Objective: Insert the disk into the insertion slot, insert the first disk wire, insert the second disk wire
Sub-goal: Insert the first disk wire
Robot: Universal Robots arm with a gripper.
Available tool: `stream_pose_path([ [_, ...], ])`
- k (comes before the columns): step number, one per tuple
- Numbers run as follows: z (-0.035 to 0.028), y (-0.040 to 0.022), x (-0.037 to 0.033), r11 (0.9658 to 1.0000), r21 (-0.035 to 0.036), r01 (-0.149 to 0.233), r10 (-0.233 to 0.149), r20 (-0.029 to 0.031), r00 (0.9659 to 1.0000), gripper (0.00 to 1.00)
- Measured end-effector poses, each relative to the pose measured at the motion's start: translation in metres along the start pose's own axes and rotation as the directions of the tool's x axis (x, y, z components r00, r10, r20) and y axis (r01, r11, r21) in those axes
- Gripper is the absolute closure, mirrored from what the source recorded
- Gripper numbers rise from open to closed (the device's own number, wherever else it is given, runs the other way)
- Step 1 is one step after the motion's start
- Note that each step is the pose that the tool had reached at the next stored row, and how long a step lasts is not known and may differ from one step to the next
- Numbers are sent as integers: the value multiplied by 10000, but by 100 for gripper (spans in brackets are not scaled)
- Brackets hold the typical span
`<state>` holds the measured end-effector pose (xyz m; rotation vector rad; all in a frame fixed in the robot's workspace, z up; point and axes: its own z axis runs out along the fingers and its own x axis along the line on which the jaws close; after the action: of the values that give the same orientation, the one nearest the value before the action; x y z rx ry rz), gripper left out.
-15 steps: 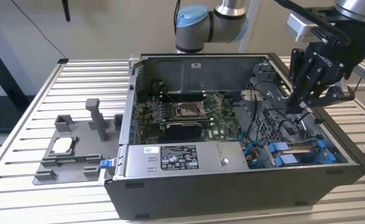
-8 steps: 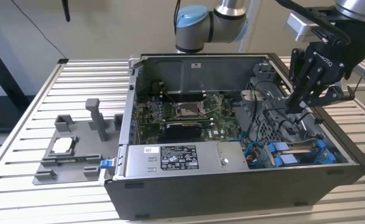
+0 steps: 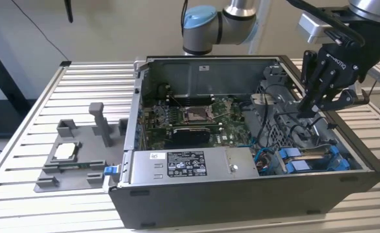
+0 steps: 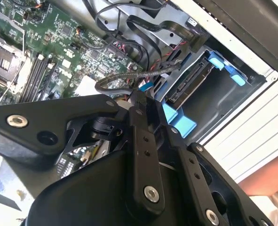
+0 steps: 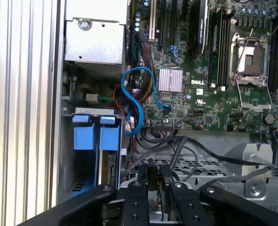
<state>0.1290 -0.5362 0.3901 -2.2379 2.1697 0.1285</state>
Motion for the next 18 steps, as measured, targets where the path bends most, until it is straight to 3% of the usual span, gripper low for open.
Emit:
stream_pose_path([
  [3,-1,1,0,10000,-86,-9,9,-5,10000,81],
  [8,-8,-8,0,9998,-219,-18,18,2,10000,81],
  [14,-8,-9,4,9998,-210,28,-27,33,10000,81],
  [15,-6,-9,9,9998,-192,39,-38,32,10000,81],
  [18,2,-9,32,10000,-52,58,-58,-9,10000,81],
])
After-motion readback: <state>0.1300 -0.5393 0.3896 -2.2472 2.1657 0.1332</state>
